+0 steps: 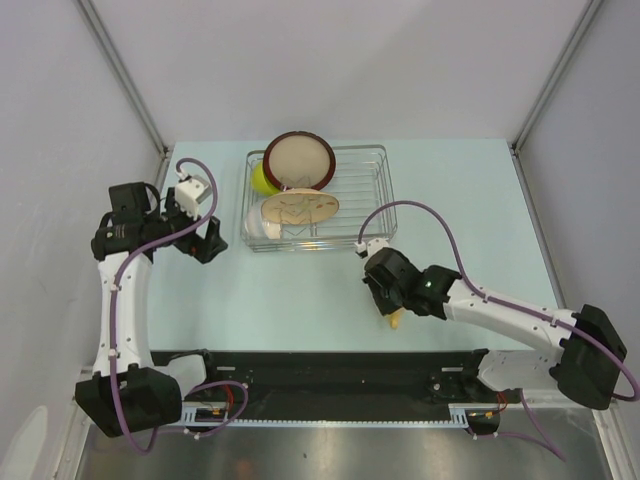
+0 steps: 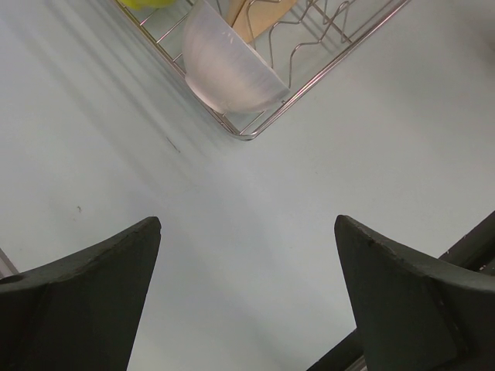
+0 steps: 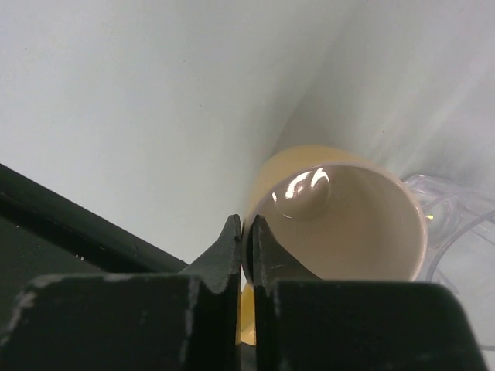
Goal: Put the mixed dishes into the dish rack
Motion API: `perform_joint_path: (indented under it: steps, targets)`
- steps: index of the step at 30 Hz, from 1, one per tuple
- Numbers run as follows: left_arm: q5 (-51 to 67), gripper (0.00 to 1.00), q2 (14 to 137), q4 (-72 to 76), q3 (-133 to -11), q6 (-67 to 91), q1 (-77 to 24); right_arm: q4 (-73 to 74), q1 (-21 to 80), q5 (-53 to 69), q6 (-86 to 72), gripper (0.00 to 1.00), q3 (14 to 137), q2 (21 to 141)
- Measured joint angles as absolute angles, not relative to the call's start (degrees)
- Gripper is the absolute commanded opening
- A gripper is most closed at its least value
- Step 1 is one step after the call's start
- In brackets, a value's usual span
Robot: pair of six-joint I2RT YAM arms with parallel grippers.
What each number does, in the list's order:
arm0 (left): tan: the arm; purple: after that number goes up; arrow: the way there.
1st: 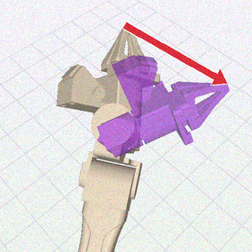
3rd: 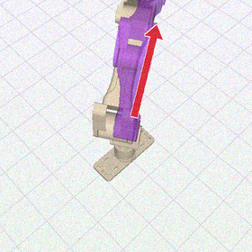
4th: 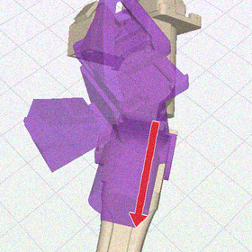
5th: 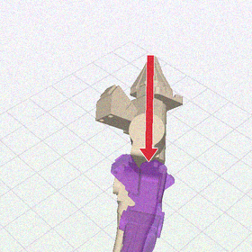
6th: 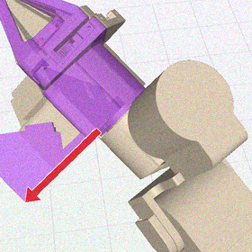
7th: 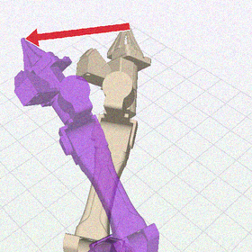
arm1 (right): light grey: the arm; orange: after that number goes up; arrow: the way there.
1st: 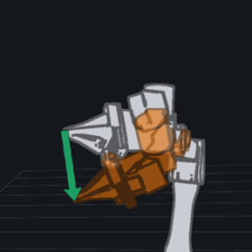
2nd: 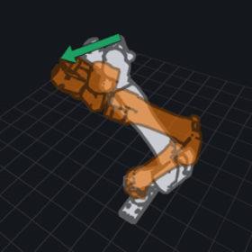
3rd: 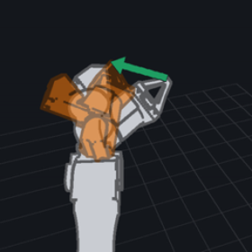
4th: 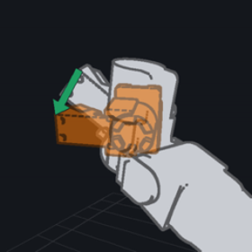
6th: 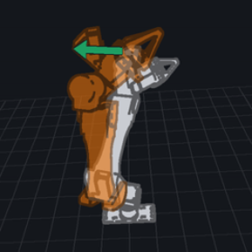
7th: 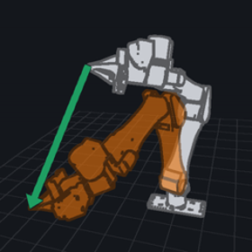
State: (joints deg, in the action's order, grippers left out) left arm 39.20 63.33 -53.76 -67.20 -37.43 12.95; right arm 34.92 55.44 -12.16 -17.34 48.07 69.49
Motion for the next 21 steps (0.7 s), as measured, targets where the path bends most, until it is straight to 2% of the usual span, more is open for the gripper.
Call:
perform_joint_path:
  steps: [5, 13, 15, 16, 18, 21]
  targets:
    - [39.92, 1.0, 63.44, -55.22, -68.27, -36.95, 12.84, 34.81, 53.45, -9.91, -18.24, 0.0, 47.97, 67.75]
    - [47.64, 1.0, 63.99, -56.6, -75.99, -31.33, 11.79, 32.05, 46.04, 3.9, -21.67, 0.0, 48.36, 59.68]
    - [52.07, 1.0, 64.31, -56.51, -77.19, -28.18, 11.09, 27.44, 43.05, 10.55, -23.97, 0.0, 48.45, 55.96]
    - [58.37, 1.0, 64.71, -56.29, -77.38, -24.38, 10.0, 19.49, 39.92, 16.88, -26.74, 0.0, 49.01, 52.86]
    - [62.19, 1.0, 64.84, -54.81, -76.73, -21.1, 9.37, 15.27, 38.68, 19.68, -28.75, 0.0, 49.32, 52.34]
    - [72.66, 1.0, 63.99, -44.38, -70.5, -7.6, 7.03, 2.76, 36.29, 26.89, -35.35, 0.0, 49.43, 52.82]
